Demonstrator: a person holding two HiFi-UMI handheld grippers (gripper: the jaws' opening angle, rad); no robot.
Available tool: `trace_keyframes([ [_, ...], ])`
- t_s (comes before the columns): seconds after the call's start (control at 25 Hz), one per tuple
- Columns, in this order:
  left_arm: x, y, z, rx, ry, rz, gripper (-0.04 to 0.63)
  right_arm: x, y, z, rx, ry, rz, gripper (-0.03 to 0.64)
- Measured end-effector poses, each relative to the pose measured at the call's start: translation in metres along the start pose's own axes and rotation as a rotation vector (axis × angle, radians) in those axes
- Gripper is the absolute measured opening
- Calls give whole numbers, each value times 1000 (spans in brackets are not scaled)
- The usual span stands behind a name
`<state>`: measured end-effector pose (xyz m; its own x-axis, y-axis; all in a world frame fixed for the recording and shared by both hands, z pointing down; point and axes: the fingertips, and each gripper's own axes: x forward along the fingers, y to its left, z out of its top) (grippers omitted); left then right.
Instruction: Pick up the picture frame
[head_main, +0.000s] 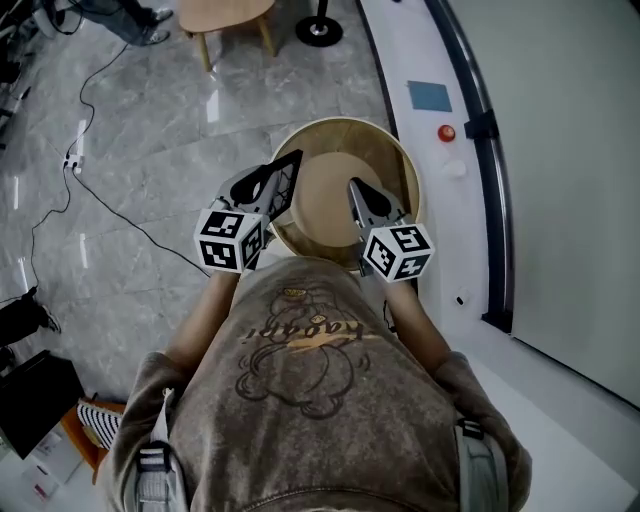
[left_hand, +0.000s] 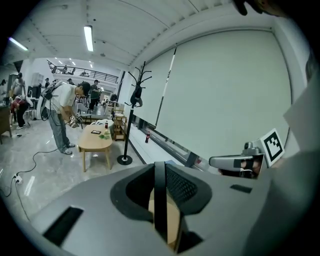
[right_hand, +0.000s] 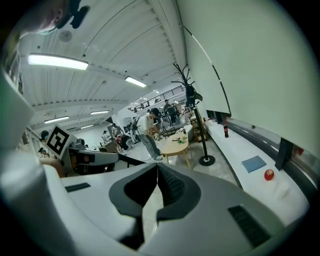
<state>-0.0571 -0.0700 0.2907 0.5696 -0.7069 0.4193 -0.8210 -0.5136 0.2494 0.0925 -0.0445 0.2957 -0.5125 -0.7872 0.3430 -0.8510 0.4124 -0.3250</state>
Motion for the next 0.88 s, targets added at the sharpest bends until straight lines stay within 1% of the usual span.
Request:
trace_keyframes([
  [0.12,-14,-8,8,10,-32,2,83,-4,11,8,-41,-12,12,20],
  [0.24,-24,-16,19,40,-66,7,83,-9,18,13,-82,-29,11,18],
  [0.4,-39,-21,32,57,-99,11,83,-15,23,17,-93,-52,3,18],
  [0.6,-48,-17,35,48,-115,26,83,-18,28,22,-100,-66,5,18],
  [0.88,-47,-14,34,42,-117,48,83,-21,23,23,-127,-68,7,18],
])
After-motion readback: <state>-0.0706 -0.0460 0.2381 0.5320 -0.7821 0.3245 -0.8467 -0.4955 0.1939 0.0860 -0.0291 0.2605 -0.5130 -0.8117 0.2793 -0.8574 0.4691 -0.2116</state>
